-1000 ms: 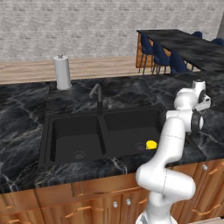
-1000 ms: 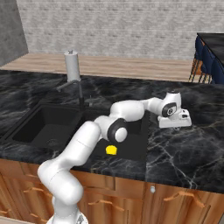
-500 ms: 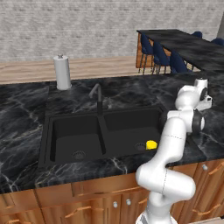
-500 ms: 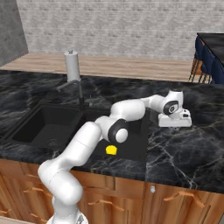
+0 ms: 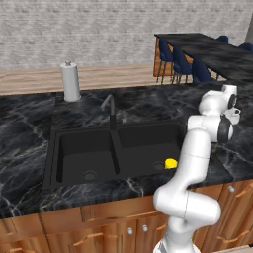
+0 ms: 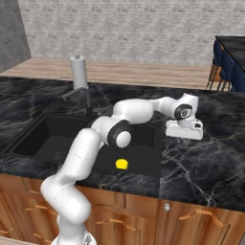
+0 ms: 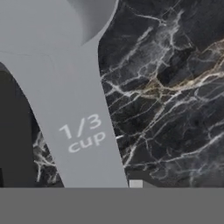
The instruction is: Move any existing items from the left basin to the right basin for drying. Then move the measuring cup from the counter to the left basin of the sink for washing.
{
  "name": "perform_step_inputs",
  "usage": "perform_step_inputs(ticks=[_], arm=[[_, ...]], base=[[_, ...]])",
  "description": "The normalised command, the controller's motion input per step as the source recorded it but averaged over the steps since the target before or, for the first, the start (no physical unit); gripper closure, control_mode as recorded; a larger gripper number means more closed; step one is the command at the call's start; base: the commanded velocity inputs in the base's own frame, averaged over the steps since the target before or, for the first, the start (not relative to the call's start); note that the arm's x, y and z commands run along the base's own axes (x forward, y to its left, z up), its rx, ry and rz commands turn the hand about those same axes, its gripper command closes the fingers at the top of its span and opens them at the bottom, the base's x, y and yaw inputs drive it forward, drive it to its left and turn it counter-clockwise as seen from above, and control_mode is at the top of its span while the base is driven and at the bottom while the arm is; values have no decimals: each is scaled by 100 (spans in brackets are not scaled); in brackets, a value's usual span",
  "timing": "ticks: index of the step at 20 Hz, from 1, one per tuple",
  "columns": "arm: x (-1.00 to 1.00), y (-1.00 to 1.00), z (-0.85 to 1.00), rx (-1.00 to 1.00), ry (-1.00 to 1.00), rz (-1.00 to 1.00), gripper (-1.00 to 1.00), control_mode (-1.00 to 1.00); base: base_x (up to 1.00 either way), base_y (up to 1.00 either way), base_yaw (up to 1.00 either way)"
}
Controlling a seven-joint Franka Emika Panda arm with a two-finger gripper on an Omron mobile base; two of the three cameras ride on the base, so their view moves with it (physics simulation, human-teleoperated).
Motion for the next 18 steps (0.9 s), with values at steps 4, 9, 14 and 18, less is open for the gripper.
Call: perform_step_inputs(ticks=[4, 9, 14, 18], arm=[[-91, 73, 0, 0, -15, 2, 100, -100], [-69, 67, 19, 0, -12, 0, 100, -100], [-52, 79, 21, 0, -2, 5, 100, -100], [-41, 88, 15, 0, -4, 10, 100, -100]], base=[[0, 0, 0], [0, 0, 0], [0, 0, 0], [0, 0, 0]])
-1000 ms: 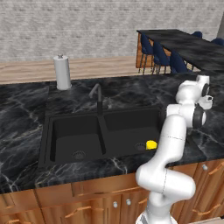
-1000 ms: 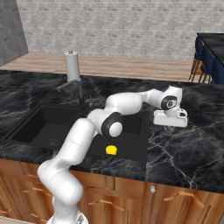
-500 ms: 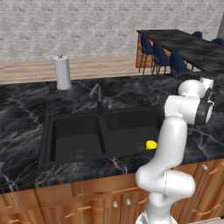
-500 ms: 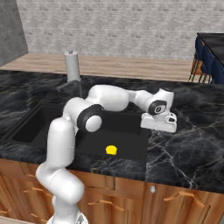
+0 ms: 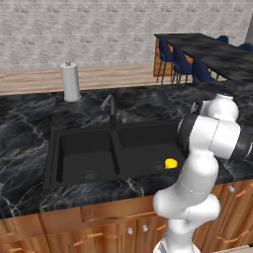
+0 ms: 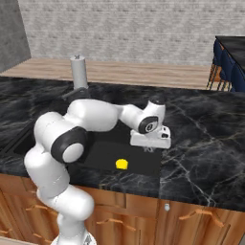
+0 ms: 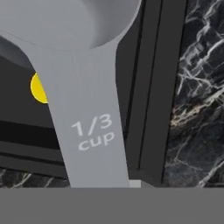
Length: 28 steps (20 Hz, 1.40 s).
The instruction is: Move any existing items from the left basin to the right basin for drying. Then move the measuring cup from the counter to the left basin of the sink for washing.
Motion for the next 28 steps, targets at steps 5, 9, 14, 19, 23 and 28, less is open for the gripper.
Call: perform_step_inputs(ticks=[5, 9, 14, 19, 23, 28], arm=[[-20, 97, 13, 0, 0, 10, 100, -100], [-1, 100, 3, 0, 0, 25, 100, -100], [0, 100, 1, -2, 0, 31, 100, -100], [0, 100, 18, -2, 0, 27, 100, -100], [0, 100, 20, 0, 0, 23, 100, -100], [0, 100, 4, -2, 0, 17, 100, -100]], base=[[0, 0, 0], [0, 0, 0], [0, 0, 0], [0, 0, 0], [0, 0, 0], [0, 0, 0]])
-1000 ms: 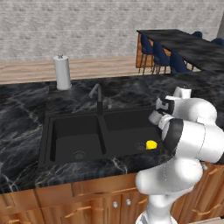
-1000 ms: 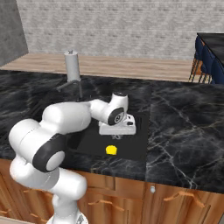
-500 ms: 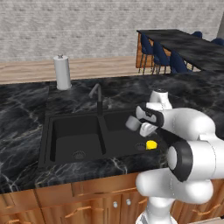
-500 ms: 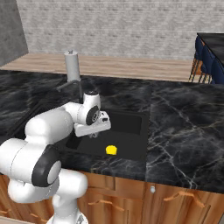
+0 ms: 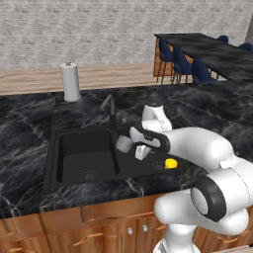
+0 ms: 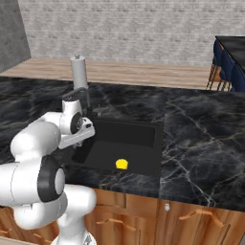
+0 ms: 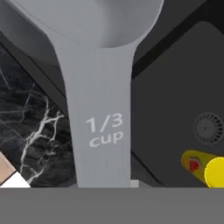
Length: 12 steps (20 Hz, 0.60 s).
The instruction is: Move any existing items from the left basin to the right basin for drying. Then move the measuring cup from the counter to the left basin of the sink for washing.
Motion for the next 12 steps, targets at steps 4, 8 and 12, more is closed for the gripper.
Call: perform_step_inputs(ticks=[4, 8, 12], arm=[[2, 93, 1, 0, 0, 9, 100, -100], [20, 69, 6, 0, 0, 2, 100, -100], [31, 54, 0, 0, 0, 0, 100, -100]], base=[[0, 0, 0], [0, 0, 0], [0, 0, 0]])
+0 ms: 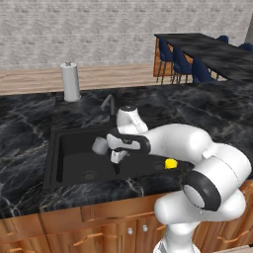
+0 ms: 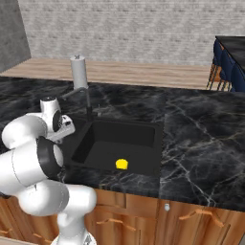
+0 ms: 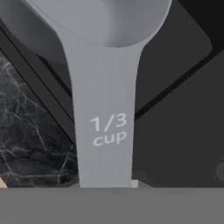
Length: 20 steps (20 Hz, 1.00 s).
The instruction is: Move any existing items from the left basin to the right basin for drying. Then move the measuring cup from the counter to the left basin of the sink for washing.
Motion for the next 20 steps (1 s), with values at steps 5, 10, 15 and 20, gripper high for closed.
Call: perform_step_inputs(ticks=[5, 10, 15, 20], arm=[[36, 44, -13, 0, 0, 0, 100, -100], [15, 34, -27, 0, 0, -1, 100, -100], [2, 3, -44, 0, 0, -6, 100, -100], [8, 0, -45, 0, 0, -4, 100, -100]], base=[[0, 0, 0], [0, 0, 0], [0, 0, 0], [0, 0, 0]])
